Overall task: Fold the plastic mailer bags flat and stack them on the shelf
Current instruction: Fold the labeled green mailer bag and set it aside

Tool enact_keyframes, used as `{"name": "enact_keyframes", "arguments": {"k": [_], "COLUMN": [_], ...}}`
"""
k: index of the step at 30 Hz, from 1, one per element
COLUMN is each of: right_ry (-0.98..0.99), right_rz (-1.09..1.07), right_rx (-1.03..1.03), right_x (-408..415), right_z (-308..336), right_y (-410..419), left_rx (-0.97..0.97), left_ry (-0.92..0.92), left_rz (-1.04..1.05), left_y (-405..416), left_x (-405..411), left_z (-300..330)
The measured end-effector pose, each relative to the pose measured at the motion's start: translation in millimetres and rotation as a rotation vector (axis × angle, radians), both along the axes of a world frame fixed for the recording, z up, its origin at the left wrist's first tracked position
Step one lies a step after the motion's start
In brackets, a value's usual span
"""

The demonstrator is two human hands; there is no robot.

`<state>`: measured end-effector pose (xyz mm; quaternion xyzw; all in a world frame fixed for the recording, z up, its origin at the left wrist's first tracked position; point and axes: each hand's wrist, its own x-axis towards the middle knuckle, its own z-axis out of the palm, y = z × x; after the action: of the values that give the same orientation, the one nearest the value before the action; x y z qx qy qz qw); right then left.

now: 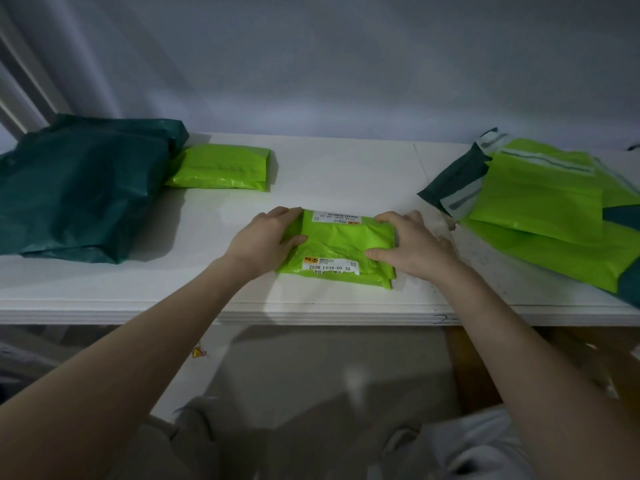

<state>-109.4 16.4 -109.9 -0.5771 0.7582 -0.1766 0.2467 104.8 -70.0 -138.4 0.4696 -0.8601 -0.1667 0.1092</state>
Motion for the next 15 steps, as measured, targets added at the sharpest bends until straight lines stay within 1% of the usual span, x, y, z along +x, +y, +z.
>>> {"name": "enact_keyframes", "arguments": {"k": [2,4,6,8,9,11,15], "right_ry": [0.136,0.251,0.347,0.403,0.418,0.437,0.432], "right_rz": [-0.009,0.028,0.105,0.164,0.181,0.2,0.218], "right_rx": [-0.014,-0.091,-0.215,-0.286,-0.287,-0.219,-0.078], "right_x": [3.5,10.9,21.4,35.8,43.2,54.8,55.3], "right_z": [3.3,5.0,2.6,-2.7,-6.0,-15.0,-28.6], "right_y": [3.2,6.8,9.8,12.4,13.1,12.9,9.1], "left_rx": [-0.089,-0.169,-0.26,-0.317,-0.305,-0.262,-0.125], "left_ry": [-0.105,-0.16,-0.153,-0.154,-0.163,-0.178,-0.246], "left_rz": [0.042,0.09,0.032,-0.102,-0.154,-0.189,-0.149], "left_y": [0.7,1.9,4.3,9.3,12.4,17.5,19.5], "left_x": [1.2,2.5,2.7,2.2,1.6,0.9,-1.7], "left_z": [-1.8,0.6,1.2,-0.8,-3.3,-10.1,-20.1]}}
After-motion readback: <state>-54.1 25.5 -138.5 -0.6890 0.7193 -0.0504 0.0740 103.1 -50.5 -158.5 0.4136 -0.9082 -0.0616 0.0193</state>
